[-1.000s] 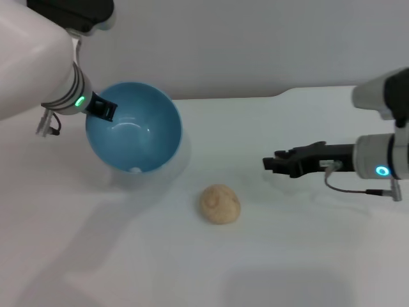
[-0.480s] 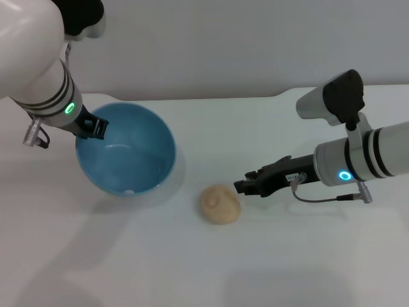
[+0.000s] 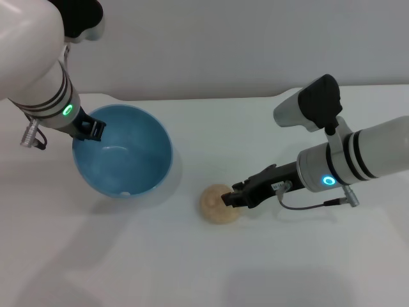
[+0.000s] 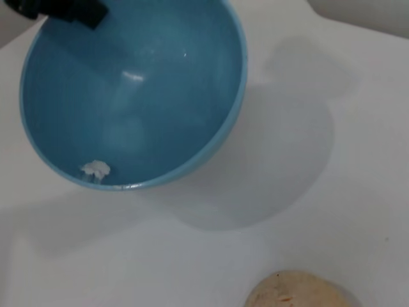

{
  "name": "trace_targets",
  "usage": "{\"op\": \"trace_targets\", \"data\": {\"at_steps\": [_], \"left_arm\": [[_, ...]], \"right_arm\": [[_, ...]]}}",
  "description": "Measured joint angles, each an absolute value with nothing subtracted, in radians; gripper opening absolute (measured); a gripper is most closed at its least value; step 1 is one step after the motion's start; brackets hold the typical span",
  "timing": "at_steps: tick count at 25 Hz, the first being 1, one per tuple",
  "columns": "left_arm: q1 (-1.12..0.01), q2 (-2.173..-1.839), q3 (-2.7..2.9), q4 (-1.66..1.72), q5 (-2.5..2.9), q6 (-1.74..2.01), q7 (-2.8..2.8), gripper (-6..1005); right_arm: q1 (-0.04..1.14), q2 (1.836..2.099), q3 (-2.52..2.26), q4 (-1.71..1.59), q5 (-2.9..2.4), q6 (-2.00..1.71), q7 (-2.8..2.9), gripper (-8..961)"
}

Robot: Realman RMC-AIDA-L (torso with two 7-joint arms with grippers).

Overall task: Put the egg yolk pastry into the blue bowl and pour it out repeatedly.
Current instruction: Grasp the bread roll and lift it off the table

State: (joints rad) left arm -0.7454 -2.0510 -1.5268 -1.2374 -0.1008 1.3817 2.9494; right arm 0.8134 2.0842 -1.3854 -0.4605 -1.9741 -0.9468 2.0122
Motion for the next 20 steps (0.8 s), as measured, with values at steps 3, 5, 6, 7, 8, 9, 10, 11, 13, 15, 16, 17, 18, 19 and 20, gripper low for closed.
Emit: {"op": "trace_targets", "data": {"at_steps": [3, 5, 6, 7, 8, 9, 10, 11, 13, 15, 16, 17, 18, 19, 20], "left_arm": [[-0.745, -2.051, -1.525, -1.240, -0.100, 1.381, 2.950, 10], [-0.745, -2.051, -1.524, -1.242, -0.099, 1.381, 2.950, 10], [-0.746, -2.051, -1.524, -1.243, -0.099, 1.381, 2.950, 10], [-0.746, -2.051, -1.523, -1.244, -0.099, 1.381, 2.950, 10], [-0.747, -2.051, -1.522, -1.244, -0.099, 1.381, 2.950, 10], [-0.748, -2.051, -1.520, -1.244, -0.099, 1.381, 2.950, 10], [-0.749, -2.051, -1.517, -1.244, -0.099, 1.381, 2.950, 10], [-0.750, -2.051, -1.514, -1.244, -0.099, 1.381, 2.950, 9], [-0.754, -2.051, -1.511, -1.242, -0.099, 1.382, 2.950, 9], [-0.756, -2.051, -1.510, -1.239, -0.099, 1.382, 2.950, 9], [-0.756, -2.051, -1.509, -1.239, -0.099, 1.382, 2.950, 9], [-0.756, -2.051, -1.509, -1.239, -0.099, 1.382, 2.950, 9], [-0.756, -2.051, -1.504, -1.237, -0.100, 1.382, 2.950, 9], [-0.756, -2.051, -1.503, -1.237, -0.100, 1.383, 2.950, 10], [-0.757, -2.051, -1.502, -1.237, -0.100, 1.383, 2.950, 10]], "right_arm": [[0.814, 2.087, -1.408, -0.461, -1.965, -0.937, 2.014, 464], [0.814, 2.087, -1.432, -0.460, -1.944, -0.927, 2.013, 466], [0.814, 2.087, -1.449, -0.458, -1.926, -0.914, 2.011, 467], [0.814, 2.087, -1.471, -0.456, -1.907, -0.899, 2.009, 468], [0.815, 2.088, -1.494, -0.454, -1.888, -0.885, 2.009, 469], [0.815, 2.088, -1.525, -0.452, -1.862, -0.864, 2.009, 470], [0.815, 2.089, -1.606, -0.448, -1.792, -0.814, 2.008, 471], [0.815, 2.089, -1.606, -0.448, -1.792, -0.814, 2.008, 486], [0.815, 2.089, -1.698, -0.445, -1.715, -0.753, 2.008, 516], [0.814, 2.089, -1.788, -0.443, -1.641, -0.694, 2.009, 546], [0.814, 2.089, -1.821, -0.443, -1.615, -0.674, 2.009, 561], [0.813, 2.089, -1.851, -0.443, -1.588, -0.655, 2.009, 576], [0.812, 2.089, -1.878, -0.443, -1.565, -0.638, 2.008, 576], [0.811, 2.090, -1.899, -0.443, -1.549, -0.626, 2.008, 575], [0.810, 2.090, -1.913, -0.443, -1.538, -0.619, 2.008, 575]]}}
